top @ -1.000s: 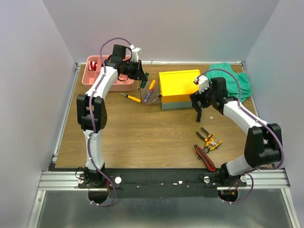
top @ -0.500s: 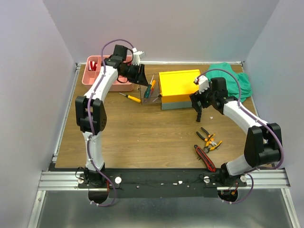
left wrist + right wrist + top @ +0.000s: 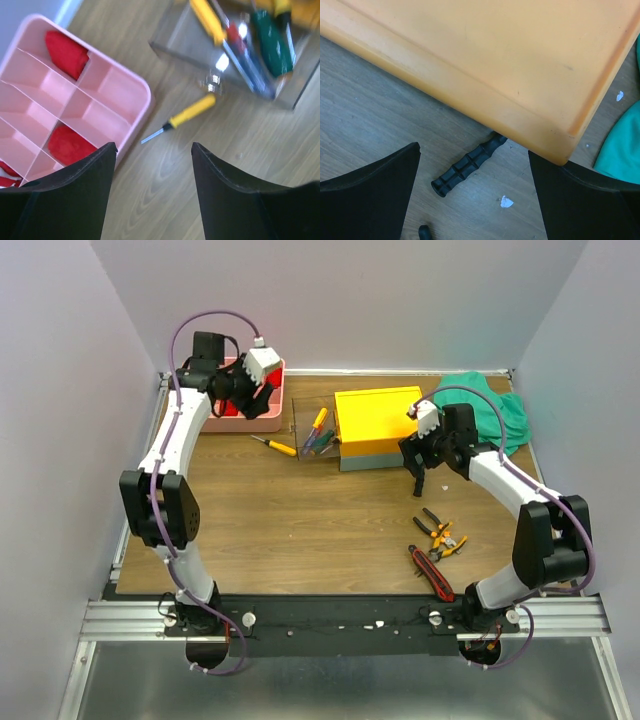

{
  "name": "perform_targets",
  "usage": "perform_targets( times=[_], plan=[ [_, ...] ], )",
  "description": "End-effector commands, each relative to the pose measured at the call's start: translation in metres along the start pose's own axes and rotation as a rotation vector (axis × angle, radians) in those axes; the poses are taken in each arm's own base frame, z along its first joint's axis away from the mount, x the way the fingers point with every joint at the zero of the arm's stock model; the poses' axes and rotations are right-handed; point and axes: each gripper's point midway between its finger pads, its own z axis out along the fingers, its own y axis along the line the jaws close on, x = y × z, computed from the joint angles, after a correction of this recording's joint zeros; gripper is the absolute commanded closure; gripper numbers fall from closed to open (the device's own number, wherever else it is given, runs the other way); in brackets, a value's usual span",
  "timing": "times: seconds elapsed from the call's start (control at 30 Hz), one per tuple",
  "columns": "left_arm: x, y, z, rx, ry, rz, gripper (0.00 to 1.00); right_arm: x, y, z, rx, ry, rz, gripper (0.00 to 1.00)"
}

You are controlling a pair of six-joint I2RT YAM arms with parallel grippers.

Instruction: Sort the tools into containers

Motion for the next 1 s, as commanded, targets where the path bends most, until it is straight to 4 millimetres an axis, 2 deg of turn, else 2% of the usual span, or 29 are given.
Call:
perform_targets(
  times=[0.0, 0.03, 0.1, 0.13, 0.37, 0.53, 0.67, 0.97],
  plan=[
    [0.059, -0.023, 0.002, 0.275, 0.106, 0.307, 0.30, -0.008, 0.005, -0.001, -0.035, -0.033, -0.016, 0.03],
    [0.070, -0.025, 0.007, 0.313, 0.129, 0.336, 0.30, -0.008, 0.005, -0.002, -0.035, -0.033, -0.016, 0.03],
    [0.078, -0.028, 0.009, 0.377, 0.142, 0.432, 0.30, -0.006, 0.006, -0.002, -0.037, -0.032, -0.014, 0.03],
    [0.089, -0.028, 0.015, 0.402, 0.166, 0.451, 0.30, -0.007, 0.006, -0.003, -0.035, -0.037, -0.015, 0.03],
    [0.108, -0.033, 0.055, 0.452, 0.187, 0.572, 0.31, -0.002, 0.004, -0.009, -0.012, -0.029, -0.029, 0.03],
    [0.116, -0.046, 0.081, 0.484, 0.174, 0.603, 0.32, 0.005, 0.007, -0.012, -0.008, -0.017, -0.039, 0.03],
    [0.124, -0.053, 0.092, 0.529, 0.190, 0.603, 0.34, 0.011, 0.008, -0.016, -0.004, -0.004, -0.038, 0.03],
    [0.131, -0.043, 0.117, 0.513, 0.213, 0.555, 0.35, 0.018, 0.009, -0.019, 0.001, 0.014, -0.038, 0.03]
  ],
)
